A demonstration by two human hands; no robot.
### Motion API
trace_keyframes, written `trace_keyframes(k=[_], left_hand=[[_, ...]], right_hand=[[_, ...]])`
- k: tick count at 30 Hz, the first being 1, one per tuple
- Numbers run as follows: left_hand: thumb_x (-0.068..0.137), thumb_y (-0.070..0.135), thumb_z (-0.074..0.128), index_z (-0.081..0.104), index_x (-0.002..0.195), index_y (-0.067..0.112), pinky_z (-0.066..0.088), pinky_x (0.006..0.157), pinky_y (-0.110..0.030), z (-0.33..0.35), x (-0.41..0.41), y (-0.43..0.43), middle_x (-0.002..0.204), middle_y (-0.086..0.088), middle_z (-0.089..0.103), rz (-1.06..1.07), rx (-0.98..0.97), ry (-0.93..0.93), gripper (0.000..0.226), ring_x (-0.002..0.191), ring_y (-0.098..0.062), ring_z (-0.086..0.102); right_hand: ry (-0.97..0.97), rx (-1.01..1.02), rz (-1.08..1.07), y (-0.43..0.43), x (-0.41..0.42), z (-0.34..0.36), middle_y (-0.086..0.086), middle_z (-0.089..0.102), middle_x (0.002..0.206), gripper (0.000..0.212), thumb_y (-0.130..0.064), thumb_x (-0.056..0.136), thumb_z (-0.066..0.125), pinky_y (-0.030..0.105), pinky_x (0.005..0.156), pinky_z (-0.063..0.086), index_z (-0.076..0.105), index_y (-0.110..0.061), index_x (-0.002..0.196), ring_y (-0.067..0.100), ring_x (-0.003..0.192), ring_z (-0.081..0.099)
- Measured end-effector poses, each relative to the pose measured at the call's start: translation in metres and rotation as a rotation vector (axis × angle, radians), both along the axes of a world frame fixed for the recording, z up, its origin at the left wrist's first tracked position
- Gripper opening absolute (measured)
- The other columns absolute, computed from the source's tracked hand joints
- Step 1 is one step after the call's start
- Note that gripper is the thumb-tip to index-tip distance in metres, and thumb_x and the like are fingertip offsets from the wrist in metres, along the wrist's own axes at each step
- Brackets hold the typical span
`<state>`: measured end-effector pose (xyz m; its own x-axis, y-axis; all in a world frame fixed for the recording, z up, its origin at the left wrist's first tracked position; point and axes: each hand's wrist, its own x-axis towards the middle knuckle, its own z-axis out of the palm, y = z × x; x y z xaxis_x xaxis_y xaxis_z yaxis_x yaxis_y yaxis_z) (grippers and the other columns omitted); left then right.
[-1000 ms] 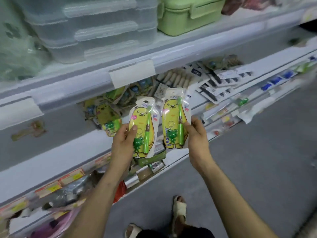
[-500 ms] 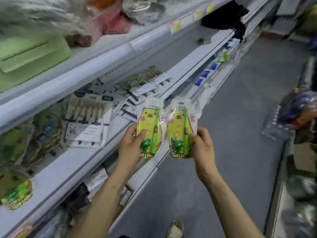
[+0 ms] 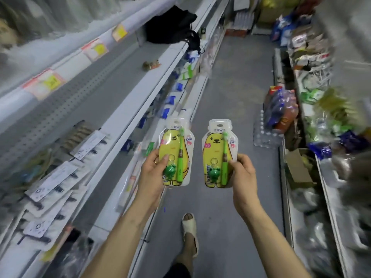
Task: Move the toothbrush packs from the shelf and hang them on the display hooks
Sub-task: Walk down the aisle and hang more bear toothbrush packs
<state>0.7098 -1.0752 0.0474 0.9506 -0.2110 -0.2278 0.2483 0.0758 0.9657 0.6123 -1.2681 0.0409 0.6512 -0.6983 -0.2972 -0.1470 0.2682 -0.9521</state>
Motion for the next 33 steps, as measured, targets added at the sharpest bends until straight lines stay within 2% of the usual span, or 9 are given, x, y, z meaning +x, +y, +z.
trace_keyframes(k=[6,9,12,14,21,24,28,31,33], left_hand=[[0.107,0.012,0.055,0.068,0.126,0.016,0.053,0.104,-0.063,-0.002,0.131,-0.152,0.123,-0.013,0.076,-0.183,-0.076,0.039,0.024,0.118,-0.038,0.070],[0.107,0.012,0.054,0.070,0.120,0.016,0.052,0.103,-0.065,0.005,0.189,-0.219,0.117,-0.011,0.077,-0.259,-0.076,0.050,0.020,0.109,-0.030,0.073],[0.108,0.014,0.055,0.071,0.120,0.019,0.054,0.103,-0.063,0.014,0.238,-0.280,0.116,-0.010,0.078,-0.329,-0.080,0.053,0.021,0.109,-0.030,0.074],[0.108,0.015,0.055,0.070,0.120,0.019,0.054,0.103,-0.063,0.012,0.274,-0.320,0.118,-0.012,0.077,-0.367,-0.066,0.056,0.020,0.110,-0.031,0.073],[0.107,0.013,0.056,0.070,0.122,0.016,0.054,0.103,-0.062,0.002,0.396,-0.462,0.122,-0.018,0.074,-0.382,-0.034,0.008,0.021,0.111,-0.035,0.073],[0.106,0.013,0.057,0.070,0.123,0.014,0.053,0.103,-0.063,0.009,0.439,-0.521,0.122,-0.022,0.073,-0.392,-0.029,0.004,0.022,0.111,-0.036,0.072],[0.094,0.027,0.065,0.070,0.125,0.012,0.051,0.104,-0.066,0.028,0.501,-0.593,0.126,-0.027,0.069,-0.379,-0.049,-0.029,0.035,0.117,-0.043,0.069],[0.098,0.025,0.064,0.070,0.125,0.015,0.052,0.105,-0.062,0.033,0.547,-0.640,0.125,-0.023,0.072,-0.375,-0.059,-0.028,0.030,0.117,-0.039,0.070],[0.104,0.017,0.059,0.071,0.125,0.015,0.054,0.105,-0.059,0.029,0.581,-0.672,0.124,-0.022,0.072,-0.396,-0.054,-0.037,0.024,0.112,-0.033,0.072]], right_hand=[[0.000,-0.016,-0.180,-0.121,0.107,0.012,-0.002,0.069,0.081,0.020,-0.009,0.104,0.046,0.028,0.046,0.050,0.063,-0.017,0.099,0.014,0.069,0.065],[0.006,-0.041,-0.257,-0.181,0.151,0.027,-0.007,0.068,0.074,0.020,-0.008,0.104,0.046,0.030,0.048,0.053,0.064,-0.017,0.100,0.010,0.063,0.064],[0.000,-0.038,-0.311,-0.239,0.185,0.036,-0.002,0.068,0.078,0.018,-0.007,0.102,0.047,0.040,0.057,0.056,0.064,-0.012,0.105,0.021,0.073,0.065],[0.006,-0.023,-0.355,-0.277,0.209,0.034,-0.001,0.066,0.078,0.018,-0.007,0.102,0.047,0.038,0.055,0.055,0.064,-0.010,0.106,0.024,0.075,0.064],[0.021,-0.026,-0.404,-0.415,0.313,0.018,-0.005,0.063,0.071,0.019,-0.006,0.100,0.048,0.028,0.044,0.048,0.067,-0.012,0.103,0.021,0.069,0.060],[-0.003,-0.043,-0.392,-0.474,0.357,0.026,-0.012,0.062,0.066,0.019,-0.004,0.099,0.050,0.024,0.043,0.047,0.066,-0.013,0.102,0.012,0.062,0.058],[-0.039,-0.076,-0.409,-0.548,0.421,0.040,-0.019,0.067,0.068,0.022,0.002,0.096,0.050,0.021,0.046,0.047,0.065,-0.002,0.112,0.005,0.059,0.058],[-0.039,-0.114,-0.425,-0.598,0.463,0.045,-0.008,0.067,0.077,0.022,-0.003,0.097,0.053,0.027,0.049,0.045,0.066,-0.007,0.115,0.017,0.069,0.057],[-0.040,-0.135,-0.443,-0.631,0.489,0.044,-0.005,0.068,0.084,0.022,-0.003,0.098,0.055,0.023,0.053,0.049,0.067,-0.010,0.115,0.011,0.071,0.060]])
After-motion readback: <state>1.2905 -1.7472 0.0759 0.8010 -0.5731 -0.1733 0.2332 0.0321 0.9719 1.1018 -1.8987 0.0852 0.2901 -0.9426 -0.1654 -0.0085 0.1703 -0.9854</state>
